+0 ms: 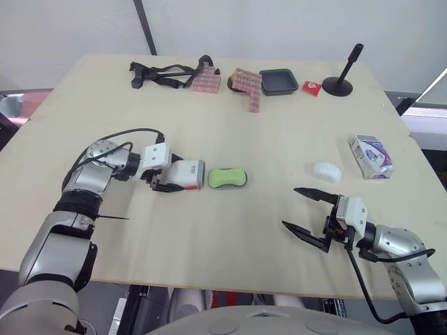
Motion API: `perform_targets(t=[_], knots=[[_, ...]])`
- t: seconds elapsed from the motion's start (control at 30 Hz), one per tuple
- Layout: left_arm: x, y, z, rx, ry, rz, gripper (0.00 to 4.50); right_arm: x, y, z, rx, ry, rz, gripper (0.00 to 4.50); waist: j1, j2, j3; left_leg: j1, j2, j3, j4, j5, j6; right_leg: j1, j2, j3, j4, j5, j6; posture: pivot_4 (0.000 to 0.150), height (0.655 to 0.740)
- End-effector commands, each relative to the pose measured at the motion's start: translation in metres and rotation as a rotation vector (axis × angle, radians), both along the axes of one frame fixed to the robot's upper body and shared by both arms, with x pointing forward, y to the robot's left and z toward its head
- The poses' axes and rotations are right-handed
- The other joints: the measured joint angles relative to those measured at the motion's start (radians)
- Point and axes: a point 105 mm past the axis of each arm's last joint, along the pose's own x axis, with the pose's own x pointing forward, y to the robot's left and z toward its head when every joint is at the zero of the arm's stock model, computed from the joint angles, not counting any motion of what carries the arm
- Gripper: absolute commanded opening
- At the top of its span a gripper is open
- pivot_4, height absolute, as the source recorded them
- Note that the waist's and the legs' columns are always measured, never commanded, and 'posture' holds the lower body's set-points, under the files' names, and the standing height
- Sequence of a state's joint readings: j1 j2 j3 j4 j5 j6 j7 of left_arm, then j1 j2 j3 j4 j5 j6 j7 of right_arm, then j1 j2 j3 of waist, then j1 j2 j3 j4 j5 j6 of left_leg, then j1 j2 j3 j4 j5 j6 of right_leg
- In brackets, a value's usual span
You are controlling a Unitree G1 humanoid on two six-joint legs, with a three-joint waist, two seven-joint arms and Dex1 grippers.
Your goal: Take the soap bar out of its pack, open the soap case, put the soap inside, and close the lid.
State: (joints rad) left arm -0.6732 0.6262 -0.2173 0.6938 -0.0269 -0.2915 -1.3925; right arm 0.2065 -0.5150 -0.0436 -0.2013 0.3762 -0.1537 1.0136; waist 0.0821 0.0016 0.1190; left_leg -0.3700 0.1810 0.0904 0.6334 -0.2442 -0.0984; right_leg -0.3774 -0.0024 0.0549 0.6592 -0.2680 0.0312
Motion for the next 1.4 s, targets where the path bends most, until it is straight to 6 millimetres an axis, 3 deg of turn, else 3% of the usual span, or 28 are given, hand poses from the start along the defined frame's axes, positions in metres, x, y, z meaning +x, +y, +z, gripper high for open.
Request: perform_targets(t=[0.03, 0.37, 0.53, 0.7, 1.07, 1.4], knots=[[0.005, 0.001, 0.009, -0.006, -0.035, 0.006, 3.7, -0.001, 0.001, 0.008, -0.001, -0.03, 0.028, 4.5, 0.0, 0.0, 0.0, 0.0, 0.0, 0.0, 0.0, 0.0, 0.0, 0.0, 0.0, 0.0, 0.0, 0.0, 0.0, 0.15, 0.74], [-0.005, 0.005, 0.014, -0.051, -0.037, -0.003, 3.7, 0.018, 0.025, 0.04, -0.086, -0.011, 0.18, 4.5, -0.004, 0.0, 0.0, 0.001, 0.0, 0.0, 0.0, 0.0, 0.0, 0.001, 0.001, 0.0, 0.0, 0.0, 0.0, 0.15, 0.74], [-0.018, 0.005, 0.013, -0.071, -0.036, -0.018, 3.7, 0.044, 0.059, 0.059, -0.186, 0.042, 0.283, 4.5, -0.008, 0.001, 0.001, 0.002, 0.001, 0.0, -0.001, 0.0, 0.0, 0.001, 0.002, 0.001, 0.0, 0.0, 0.0, 0.15, 0.74], [-0.031, 0.0, 0.013, -0.111, -0.022, -0.021, 3.7, 0.065, 0.083, 0.066, -0.299, 0.095, 0.366, 4.5, 0.002, 0.001, 0.001, 0.004, 0.001, -0.001, 0.0, 0.0, 0.0, 0.0, 0.002, -0.001, 0.001, 0.0, 0.0, 0.15, 0.74], [-0.06, -0.016, 0.01, -0.158, 0.006, -0.043, 3.7, 0.098, 0.121, 0.049, -0.416, 0.123, 0.4, 4.5, -0.001, 0.001, 0.001, 0.002, 0.001, 0.0, 0.001, 0.0, 0.0, -0.003, 0.002, -0.002, 0.003, 0.0, 0.0, 0.15, 0.74], [-0.068, -0.019, 0.008, -0.159, 0.03, -0.041, 3.7, 0.105, 0.144, 0.038, -0.477, 0.074, 0.492, 4.5, -0.002, 0.001, 0.001, 0.002, 0.001, 0.0, 0.002, 0.0, 0.0, -0.006, 0.002, -0.003, 0.006, 0.0, -0.001, 0.15, 0.74]])
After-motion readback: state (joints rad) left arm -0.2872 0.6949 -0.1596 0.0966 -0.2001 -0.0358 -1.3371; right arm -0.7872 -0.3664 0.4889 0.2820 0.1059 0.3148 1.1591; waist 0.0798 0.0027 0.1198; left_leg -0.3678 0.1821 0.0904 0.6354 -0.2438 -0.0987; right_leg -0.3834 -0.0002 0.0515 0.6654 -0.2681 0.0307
